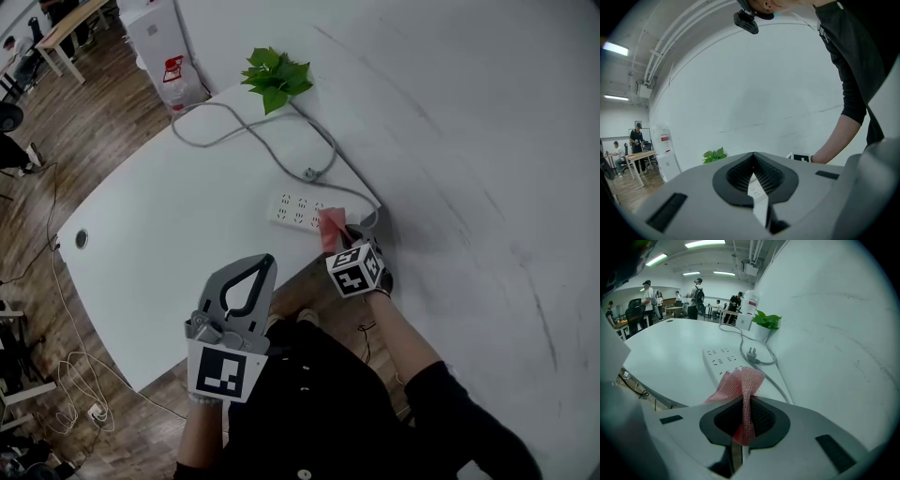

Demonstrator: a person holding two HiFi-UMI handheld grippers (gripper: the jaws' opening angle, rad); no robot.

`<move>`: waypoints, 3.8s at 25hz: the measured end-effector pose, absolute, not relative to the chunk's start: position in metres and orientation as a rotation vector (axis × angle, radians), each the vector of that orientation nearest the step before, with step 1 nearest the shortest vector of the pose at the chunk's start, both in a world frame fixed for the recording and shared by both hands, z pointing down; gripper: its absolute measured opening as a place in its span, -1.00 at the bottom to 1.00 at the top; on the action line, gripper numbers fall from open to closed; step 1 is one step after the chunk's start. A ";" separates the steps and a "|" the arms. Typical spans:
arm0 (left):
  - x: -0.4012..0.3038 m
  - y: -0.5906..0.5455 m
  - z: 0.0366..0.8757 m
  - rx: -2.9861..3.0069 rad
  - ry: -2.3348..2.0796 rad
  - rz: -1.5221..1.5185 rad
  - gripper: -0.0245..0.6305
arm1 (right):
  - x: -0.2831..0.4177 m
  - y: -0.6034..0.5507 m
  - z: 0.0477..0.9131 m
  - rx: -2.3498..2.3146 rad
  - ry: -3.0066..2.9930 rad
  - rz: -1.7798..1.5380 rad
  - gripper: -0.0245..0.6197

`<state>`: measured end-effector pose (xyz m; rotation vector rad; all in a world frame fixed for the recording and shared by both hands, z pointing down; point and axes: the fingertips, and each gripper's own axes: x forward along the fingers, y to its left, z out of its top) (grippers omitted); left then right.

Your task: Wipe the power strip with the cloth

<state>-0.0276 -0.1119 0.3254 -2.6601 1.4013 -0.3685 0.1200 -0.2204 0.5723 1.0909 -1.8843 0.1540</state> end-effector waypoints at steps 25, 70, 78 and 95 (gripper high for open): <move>-0.009 -0.115 0.322 -2.676 1.338 -0.370 -0.89 | 0.173 -0.201 0.541 1.222 -1.903 0.221 -0.76; -0.033 -0.124 0.304 -2.589 1.394 -0.358 -0.89 | 0.091 -0.164 0.375 1.258 -2.311 -0.015 -0.76; -0.029 -0.124 0.306 -2.599 1.397 -0.362 -0.88 | 0.087 -0.163 0.371 1.239 -2.328 -0.039 -0.76; -0.022 -0.120 0.305 -2.611 1.347 -0.331 -0.88 | 0.072 -0.152 0.375 1.191 -2.327 -0.056 -0.76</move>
